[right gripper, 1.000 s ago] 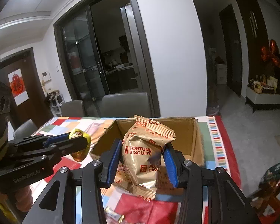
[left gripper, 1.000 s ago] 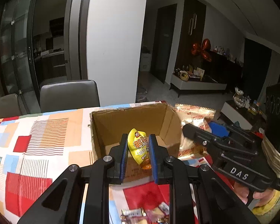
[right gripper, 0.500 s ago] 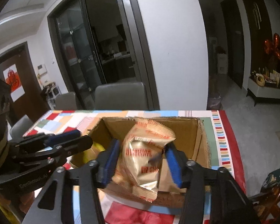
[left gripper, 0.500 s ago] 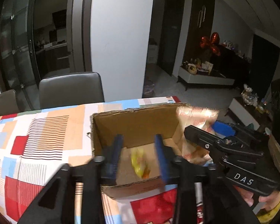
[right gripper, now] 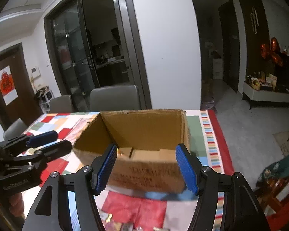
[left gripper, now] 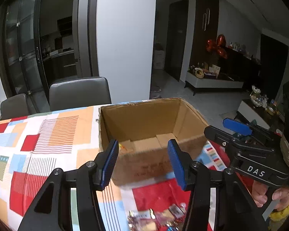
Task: Organize snacks
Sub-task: 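Move both tools back over the remaining snacks on the table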
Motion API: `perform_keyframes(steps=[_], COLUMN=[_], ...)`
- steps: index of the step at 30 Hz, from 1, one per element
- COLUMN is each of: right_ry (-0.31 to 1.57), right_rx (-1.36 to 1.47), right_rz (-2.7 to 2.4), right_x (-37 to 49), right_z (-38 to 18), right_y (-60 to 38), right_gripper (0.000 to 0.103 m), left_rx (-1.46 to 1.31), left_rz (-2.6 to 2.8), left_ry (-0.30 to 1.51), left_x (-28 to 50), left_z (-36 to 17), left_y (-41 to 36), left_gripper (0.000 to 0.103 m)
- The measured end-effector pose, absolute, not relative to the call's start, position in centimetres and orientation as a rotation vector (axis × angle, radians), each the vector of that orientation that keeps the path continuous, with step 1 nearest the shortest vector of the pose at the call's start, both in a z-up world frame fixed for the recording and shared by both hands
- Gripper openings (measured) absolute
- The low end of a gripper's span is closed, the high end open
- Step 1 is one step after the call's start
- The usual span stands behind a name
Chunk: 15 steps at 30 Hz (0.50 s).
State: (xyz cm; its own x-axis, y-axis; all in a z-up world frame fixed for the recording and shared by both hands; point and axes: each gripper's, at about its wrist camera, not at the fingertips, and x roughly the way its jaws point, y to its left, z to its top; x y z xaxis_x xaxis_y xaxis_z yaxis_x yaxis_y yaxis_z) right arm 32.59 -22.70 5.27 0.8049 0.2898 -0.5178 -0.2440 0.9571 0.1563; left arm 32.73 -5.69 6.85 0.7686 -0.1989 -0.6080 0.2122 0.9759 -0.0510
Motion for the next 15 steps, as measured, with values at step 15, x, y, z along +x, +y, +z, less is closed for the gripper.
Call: perform_keyframes(steps=[15], right_ry=[0.588], right_rx=[0.048], right_rz=[0.286], right_x=[23.1], right_z=[3.7], right_y=[-22.8], right_gripper=[0.064], left_rx=[0.023], left_rz=[-0.249], left_ry=[0.697], left_x=[24.3], left_z=[5.4], left_y=[-6.0], left_gripper=[0.052])
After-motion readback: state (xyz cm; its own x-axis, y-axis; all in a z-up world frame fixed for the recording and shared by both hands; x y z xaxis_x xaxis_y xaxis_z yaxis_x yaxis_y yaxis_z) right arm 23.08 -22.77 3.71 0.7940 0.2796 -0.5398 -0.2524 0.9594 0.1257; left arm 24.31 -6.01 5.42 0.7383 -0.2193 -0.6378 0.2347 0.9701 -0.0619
